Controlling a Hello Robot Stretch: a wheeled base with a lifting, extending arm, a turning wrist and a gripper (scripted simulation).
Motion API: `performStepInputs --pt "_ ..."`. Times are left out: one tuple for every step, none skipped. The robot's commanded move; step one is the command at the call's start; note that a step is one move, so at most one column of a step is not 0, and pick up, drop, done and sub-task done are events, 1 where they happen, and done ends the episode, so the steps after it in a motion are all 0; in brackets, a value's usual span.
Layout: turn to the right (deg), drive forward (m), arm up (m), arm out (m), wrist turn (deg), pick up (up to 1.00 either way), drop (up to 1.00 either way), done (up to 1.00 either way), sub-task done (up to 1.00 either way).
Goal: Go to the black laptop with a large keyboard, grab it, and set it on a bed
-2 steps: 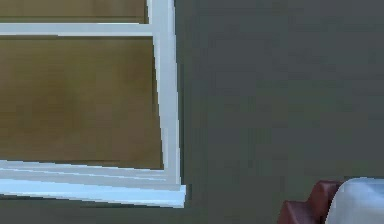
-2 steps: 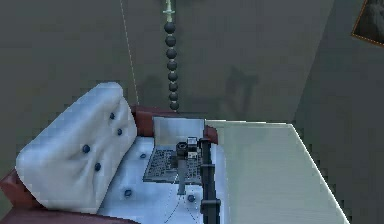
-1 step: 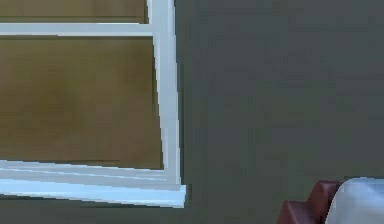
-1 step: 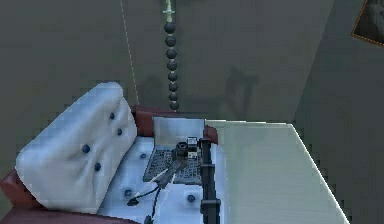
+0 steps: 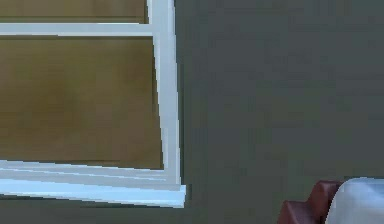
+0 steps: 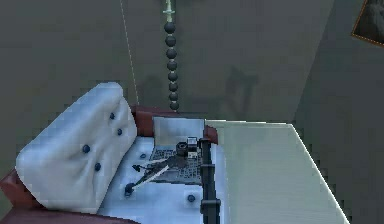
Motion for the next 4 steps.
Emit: performStepInputs --pt "0.0 0.00 0.00 0.00 45.0 0.00 0.00 0.00 0.00" --pt "0.0 0.00 0.00 0.00 45.0 0.00 0.00 0.00 0.00" --pt "0.0 0.00 0.00 0.00 9.0 0.00 0.00 0.00 0.00" --pt "0.0 0.00 -0.30 0.00 0.0 0.00 0.00 0.00 0.00"
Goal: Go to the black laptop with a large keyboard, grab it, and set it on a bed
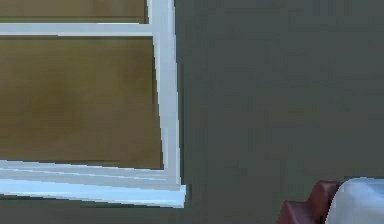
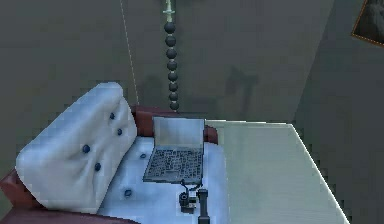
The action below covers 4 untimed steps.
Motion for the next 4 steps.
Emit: performStepInputs --pt "0.0 0.00 0.00 0.00 0.0 1.00 0.00 0.00 0.00" --pt "0.0 0.00 0.10 0.00 0.0 0.00 0.00 0.00 0.00" --pt "0.0 0.00 0.50 0.00 0.0 0.00 0.00 0.00 0.00" --pt "0.0 0.00 0.04 0.00 0.0 0.00 0.00 0.00 0.00"
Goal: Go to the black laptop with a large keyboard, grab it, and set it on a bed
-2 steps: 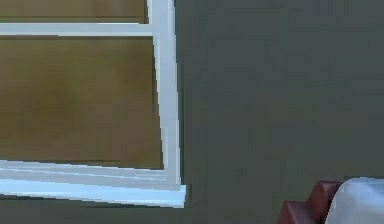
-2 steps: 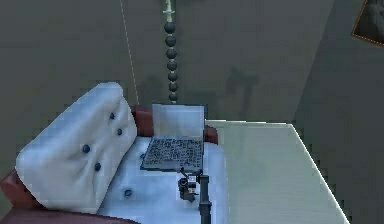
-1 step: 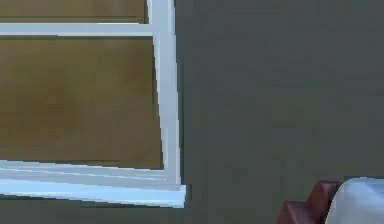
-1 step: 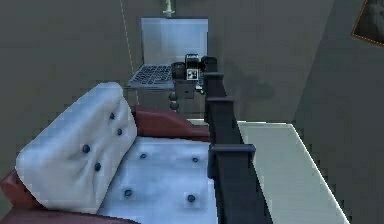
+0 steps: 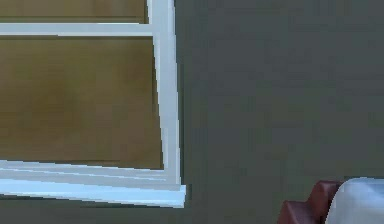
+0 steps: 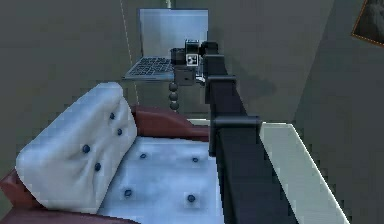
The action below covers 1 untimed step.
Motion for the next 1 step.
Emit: performStepInputs --pt "0.0 0.00 0.00 0.00 -45.0 0.00 0.00 0.00 0.00"
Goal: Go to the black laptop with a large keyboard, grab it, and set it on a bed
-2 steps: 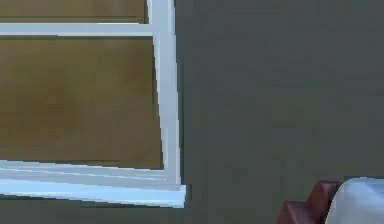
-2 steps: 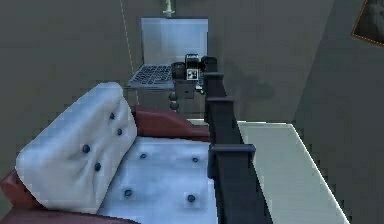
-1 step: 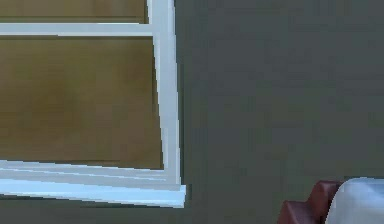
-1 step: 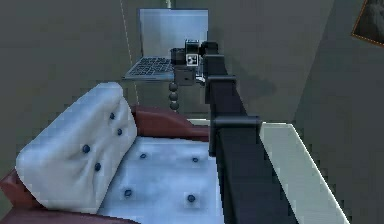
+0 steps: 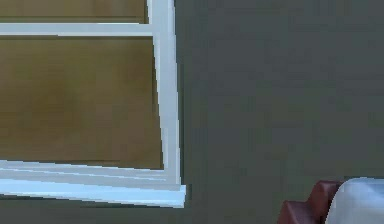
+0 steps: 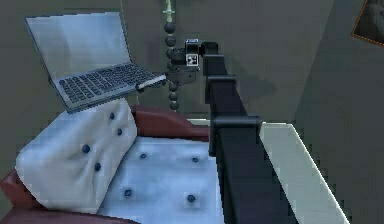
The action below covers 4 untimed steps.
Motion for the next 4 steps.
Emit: performStepInputs --pt "0.0 0.00 0.00 0.00 -45.0 0.00 0.00 0.00 0.00" --pt "0.0 0.00 0.00 0.00 -45.0 0.00 0.00 0.00 0.00" --pt "0.0 0.00 0.00 0.00 -3.0 0.00 0.00 0.00 0.00" --pt "0.0 0.00 0.00 -0.42 0.0 0.00 0.00 0.00 0.00"
